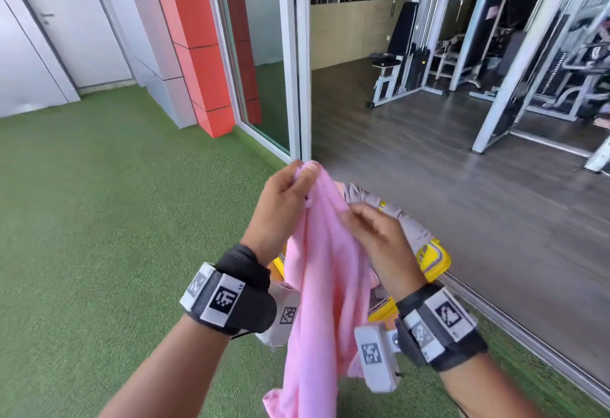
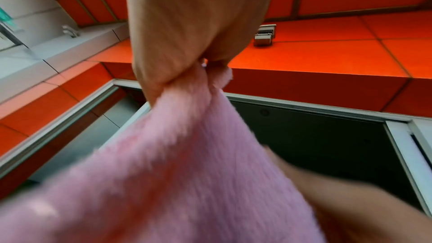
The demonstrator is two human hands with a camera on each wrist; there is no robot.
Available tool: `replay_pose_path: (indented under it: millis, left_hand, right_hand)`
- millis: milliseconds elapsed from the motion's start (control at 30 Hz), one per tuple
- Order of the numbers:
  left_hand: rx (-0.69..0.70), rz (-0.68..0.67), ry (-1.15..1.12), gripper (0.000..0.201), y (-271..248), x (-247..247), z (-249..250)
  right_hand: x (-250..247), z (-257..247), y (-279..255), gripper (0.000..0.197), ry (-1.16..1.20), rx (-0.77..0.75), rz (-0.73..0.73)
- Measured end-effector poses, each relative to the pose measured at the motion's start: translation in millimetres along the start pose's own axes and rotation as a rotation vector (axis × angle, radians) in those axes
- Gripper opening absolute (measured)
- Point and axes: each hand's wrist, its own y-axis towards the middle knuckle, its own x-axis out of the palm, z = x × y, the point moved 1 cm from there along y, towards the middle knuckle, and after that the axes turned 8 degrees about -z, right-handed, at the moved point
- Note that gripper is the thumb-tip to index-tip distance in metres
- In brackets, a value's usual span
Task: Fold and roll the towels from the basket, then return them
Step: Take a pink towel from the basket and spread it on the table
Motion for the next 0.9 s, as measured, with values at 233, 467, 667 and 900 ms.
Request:
replay_pose_path:
  millis: [233,467,667,900]
  left_hand:
    - [-0.081,-0.347,0.068,0.024,-20.6,9.8,12.8]
    - [-0.041,-0.188,-0.253,0.033,0.5,-14.8,10.1]
    - [-0.002,-0.399,-0.043,0.032,-20.5,18.3,5.4]
    - [-0.024,-0.226,-0.369,0.016,-2.1,-3.1,8.9]
  right_hand:
    - [-8.8,-29.0,10.6,0.022,-0.105,-0.148,0.056]
    - [-6.0,-5.5,-6.5,0.025,-0.139,-0.052,0.041]
    - [-21.7,-33.9,8.8,0.013,-0.228,-0.123,0.096]
    - [-23.9,-9.7,-22.1,0.019,-0.193,-0.037,0.048]
